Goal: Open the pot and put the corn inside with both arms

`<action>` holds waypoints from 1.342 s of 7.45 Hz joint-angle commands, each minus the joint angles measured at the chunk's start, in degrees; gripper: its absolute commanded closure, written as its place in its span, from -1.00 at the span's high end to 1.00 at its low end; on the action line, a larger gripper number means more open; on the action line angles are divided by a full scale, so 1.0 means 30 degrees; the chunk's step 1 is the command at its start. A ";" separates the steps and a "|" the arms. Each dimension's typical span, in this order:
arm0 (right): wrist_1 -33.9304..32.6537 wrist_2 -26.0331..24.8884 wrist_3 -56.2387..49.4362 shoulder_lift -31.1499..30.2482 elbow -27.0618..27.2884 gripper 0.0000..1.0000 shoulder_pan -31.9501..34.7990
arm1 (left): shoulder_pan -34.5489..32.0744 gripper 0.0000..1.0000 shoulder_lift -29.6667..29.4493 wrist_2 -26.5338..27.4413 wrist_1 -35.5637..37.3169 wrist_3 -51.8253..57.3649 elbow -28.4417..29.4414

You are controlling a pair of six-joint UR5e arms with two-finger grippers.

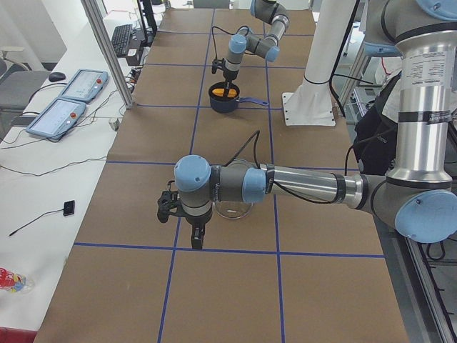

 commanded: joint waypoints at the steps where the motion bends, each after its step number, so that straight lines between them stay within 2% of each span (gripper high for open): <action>1: 0.0070 -0.0117 0.0016 0.0168 0.0260 1.00 -0.0017 | 0.0000 0.98 0.0000 0.0070 0.0000 0.0000 0.0000; 3: 0.0041 0.0494 -0.0712 0.0023 0.1136 1.00 0.1176 | -0.0029 0.98 0.0029 0.0129 0.0000 0.0117 0.0058; 5: 0.0070 0.3036 -0.3310 -0.1374 0.2422 1.00 0.3923 | 0.0000 0.98 0.0204 0.0624 -0.1366 0.0671 0.0175; 7: 0.0071 0.5030 -0.7698 -0.2641 0.2723 1.00 0.6794 | -0.0029 0.98 0.0642 0.0307 -0.1494 0.0615 -0.0028; 9: 0.0100 0.7694 -1.2993 -0.4741 0.2781 1.00 1.0191 | -0.0029 0.98 0.1169 0.0567 -0.1407 0.0673 -0.0352; 10: 0.0100 0.8169 -1.5313 -0.5971 0.2752 1.00 1.1657 | 0.0000 0.98 0.1317 0.0598 -0.1436 0.0674 -0.0381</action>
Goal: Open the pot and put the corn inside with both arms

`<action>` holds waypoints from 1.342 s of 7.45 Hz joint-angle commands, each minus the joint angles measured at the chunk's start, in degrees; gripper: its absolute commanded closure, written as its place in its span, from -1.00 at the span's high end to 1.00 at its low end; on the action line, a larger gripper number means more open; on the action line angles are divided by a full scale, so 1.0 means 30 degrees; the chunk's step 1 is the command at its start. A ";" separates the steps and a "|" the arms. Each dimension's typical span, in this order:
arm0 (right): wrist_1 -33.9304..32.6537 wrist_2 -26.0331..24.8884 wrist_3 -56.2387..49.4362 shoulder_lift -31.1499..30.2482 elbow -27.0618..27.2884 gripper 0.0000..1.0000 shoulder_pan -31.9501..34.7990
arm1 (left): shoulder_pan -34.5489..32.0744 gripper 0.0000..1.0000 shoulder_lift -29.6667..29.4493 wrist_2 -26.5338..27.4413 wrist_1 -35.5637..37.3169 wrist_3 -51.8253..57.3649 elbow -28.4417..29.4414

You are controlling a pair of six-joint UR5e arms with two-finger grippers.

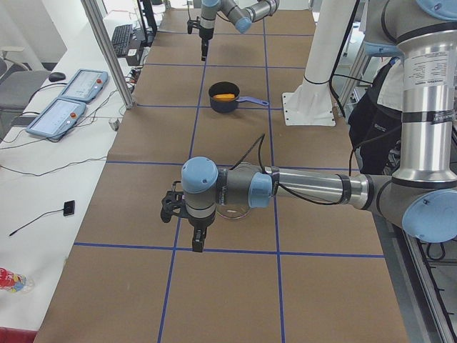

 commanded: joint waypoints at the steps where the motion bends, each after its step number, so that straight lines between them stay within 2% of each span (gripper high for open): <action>1: -0.0026 0.2202 -0.5258 -0.2681 -0.0051 1.00 0.3575 | -0.0005 0.98 0.0276 0.0094 0.0014 0.0022 -0.0068; 2: -0.0027 0.3288 -0.8034 -0.4143 -0.0080 1.00 0.5069 | -0.0005 0.98 0.0305 0.0094 -0.0014 0.0022 -0.0097; 4: -0.0027 0.3445 -1.3137 -0.7394 -0.0168 1.00 0.7416 | -0.0005 0.98 0.0626 0.0095 -0.0015 0.0022 -0.0097; 6: -0.0027 0.3621 -1.6482 -1.0413 -0.0313 1.00 0.9993 | -0.0005 0.97 0.0686 0.0123 -0.0015 0.0022 -0.0098; 8: -0.0026 0.3387 -1.7723 -1.1771 -0.0548 1.00 1.1755 | -0.0005 0.98 0.0715 0.0094 -0.0015 0.0022 -0.0156; 10: -0.0027 0.3387 -1.8374 -1.2156 -0.0578 1.00 1.2756 | -0.0005 0.98 0.0920 0.0094 -0.0015 0.0022 -0.0185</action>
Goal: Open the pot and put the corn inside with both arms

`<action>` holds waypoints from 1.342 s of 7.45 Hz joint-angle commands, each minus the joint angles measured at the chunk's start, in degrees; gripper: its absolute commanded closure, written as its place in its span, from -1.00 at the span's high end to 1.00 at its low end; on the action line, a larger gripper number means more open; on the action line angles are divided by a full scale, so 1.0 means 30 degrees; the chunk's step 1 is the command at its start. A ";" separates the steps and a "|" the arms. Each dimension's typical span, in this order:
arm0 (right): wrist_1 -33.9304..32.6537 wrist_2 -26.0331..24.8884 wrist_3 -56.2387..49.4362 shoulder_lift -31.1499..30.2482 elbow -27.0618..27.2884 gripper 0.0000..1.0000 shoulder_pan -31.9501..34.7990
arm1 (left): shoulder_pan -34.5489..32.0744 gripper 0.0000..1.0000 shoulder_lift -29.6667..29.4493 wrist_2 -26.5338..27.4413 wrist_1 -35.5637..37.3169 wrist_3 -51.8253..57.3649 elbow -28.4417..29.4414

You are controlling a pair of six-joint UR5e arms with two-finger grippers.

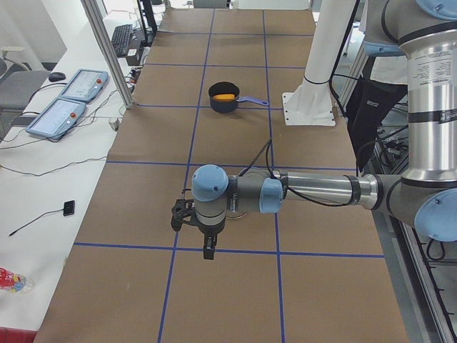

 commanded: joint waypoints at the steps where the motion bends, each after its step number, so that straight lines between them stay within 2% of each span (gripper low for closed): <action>1: -0.0003 -0.0023 -0.0174 -0.0235 -0.0374 1.00 0.0688 | 0.0000 0.98 0.0140 -0.0001 0.0000 0.0000 -0.0043; 3: -0.0003 0.0122 -0.0027 -0.0001 -0.1225 1.00 0.0688 | 0.0000 0.98 0.0141 -0.0001 0.0000 0.0000 -0.0014; 10: -0.0003 0.0182 0.0003 0.0117 -0.1344 1.00 0.0658 | 0.0000 0.98 0.0141 -0.0001 -0.0029 0.0000 -0.0014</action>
